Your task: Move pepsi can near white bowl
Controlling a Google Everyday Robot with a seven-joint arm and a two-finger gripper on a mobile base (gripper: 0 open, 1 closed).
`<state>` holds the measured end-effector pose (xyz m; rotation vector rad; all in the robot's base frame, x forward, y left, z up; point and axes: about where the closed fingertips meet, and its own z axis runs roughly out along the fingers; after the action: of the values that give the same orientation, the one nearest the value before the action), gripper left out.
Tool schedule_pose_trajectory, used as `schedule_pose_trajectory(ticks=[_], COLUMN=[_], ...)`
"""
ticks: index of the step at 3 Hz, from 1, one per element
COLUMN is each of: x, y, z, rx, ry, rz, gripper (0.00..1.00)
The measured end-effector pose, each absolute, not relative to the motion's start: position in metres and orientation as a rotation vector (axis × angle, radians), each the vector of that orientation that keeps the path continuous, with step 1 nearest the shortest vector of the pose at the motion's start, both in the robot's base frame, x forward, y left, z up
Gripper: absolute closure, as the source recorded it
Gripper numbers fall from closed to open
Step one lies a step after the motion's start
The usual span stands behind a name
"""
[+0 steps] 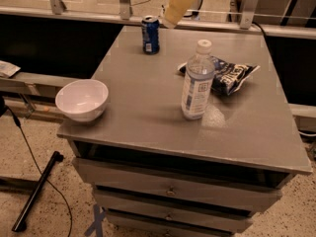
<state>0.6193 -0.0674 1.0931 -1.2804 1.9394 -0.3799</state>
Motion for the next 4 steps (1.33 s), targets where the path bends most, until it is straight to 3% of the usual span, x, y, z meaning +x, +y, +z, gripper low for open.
schedule_pose_trajectory(ticks=[1, 2, 4], x=[0.661, 0.669, 0.670], y=[-0.089, -0.102, -0.108], z=[1.042, 1.048, 1.055], rx=[-1.141, -1.045, -1.003], ry=[1.975, 1.969, 1.993], rz=[-0.512, -0.581, -0.488], gripper=[0.00, 0.00, 0.00])
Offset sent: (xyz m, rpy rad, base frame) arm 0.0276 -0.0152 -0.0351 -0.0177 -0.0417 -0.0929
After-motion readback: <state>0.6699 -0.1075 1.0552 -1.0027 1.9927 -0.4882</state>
